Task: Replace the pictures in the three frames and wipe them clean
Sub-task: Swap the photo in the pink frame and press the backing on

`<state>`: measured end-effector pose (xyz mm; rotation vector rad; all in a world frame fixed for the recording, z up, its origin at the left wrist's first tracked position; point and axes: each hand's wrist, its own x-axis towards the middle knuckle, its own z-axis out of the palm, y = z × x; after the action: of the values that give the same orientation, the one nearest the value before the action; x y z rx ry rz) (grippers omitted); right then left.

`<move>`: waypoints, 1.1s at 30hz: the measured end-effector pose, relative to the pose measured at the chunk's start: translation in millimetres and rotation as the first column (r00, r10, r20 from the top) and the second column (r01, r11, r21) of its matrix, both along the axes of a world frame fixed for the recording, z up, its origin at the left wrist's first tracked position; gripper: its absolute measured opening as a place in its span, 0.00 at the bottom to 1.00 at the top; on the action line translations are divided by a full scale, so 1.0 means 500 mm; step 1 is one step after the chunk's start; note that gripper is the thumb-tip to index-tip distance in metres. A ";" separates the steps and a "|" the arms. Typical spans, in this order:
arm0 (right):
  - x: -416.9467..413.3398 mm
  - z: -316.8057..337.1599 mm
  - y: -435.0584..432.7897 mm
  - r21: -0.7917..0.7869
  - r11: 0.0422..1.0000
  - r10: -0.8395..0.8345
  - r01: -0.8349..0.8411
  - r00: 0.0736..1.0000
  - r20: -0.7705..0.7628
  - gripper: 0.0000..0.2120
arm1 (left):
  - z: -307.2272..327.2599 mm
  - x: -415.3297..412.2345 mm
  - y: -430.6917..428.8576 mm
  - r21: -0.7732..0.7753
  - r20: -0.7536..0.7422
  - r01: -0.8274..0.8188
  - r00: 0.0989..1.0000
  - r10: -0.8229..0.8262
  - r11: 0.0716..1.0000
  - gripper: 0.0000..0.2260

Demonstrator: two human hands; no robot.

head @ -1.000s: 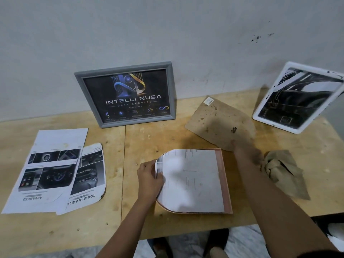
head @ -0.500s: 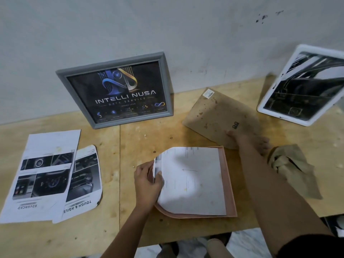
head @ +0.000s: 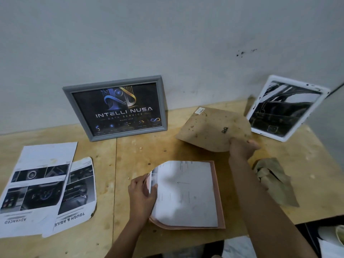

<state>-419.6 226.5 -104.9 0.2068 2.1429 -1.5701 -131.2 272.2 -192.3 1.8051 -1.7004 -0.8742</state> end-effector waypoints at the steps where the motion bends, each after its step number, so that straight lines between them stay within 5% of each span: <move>1: 0.000 0.011 0.002 -0.045 0.998 0.034 -0.036 0.999 -0.032 0.21 | -0.001 0.001 0.001 -0.002 0.001 0.001 1.000 -0.001 1.000 0.20; 9: 0.005 0.203 0.030 -0.317 0.850 0.295 -0.421 0.878 -0.376 0.04 | -0.001 0.014 0.039 -0.010 -0.042 -0.103 0.994 0.102 0.995 0.12; 16: 0.106 0.257 -0.013 0.056 0.609 0.623 -0.791 0.433 -0.652 0.14 | 0.010 0.037 0.042 0.029 -0.132 -0.104 0.985 0.107 0.994 0.12; 23: 0.211 0.153 -0.057 0.637 0.312 0.840 -0.705 -0.108 -0.531 0.30 | 0.022 0.042 0.030 0.036 -0.095 -0.035 0.995 0.038 0.999 0.10; 30: 0.221 0.089 -0.079 0.751 -0.013 0.849 -0.660 -0.404 -0.340 0.28 | 0.014 0.036 0.027 0.062 -0.077 -0.011 0.997 0.016 0.998 0.25; 33: 0.239 0.056 -0.097 0.800 -0.182 0.805 -0.573 -0.553 -0.213 0.29 | 0.016 0.044 0.031 0.072 -0.118 0.014 0.993 -0.005 0.997 0.20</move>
<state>-300.2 178.3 -76.8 -2.2184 1.6751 -0.0402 -109.1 287.9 -184.2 1.7569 -1.6234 -1.0382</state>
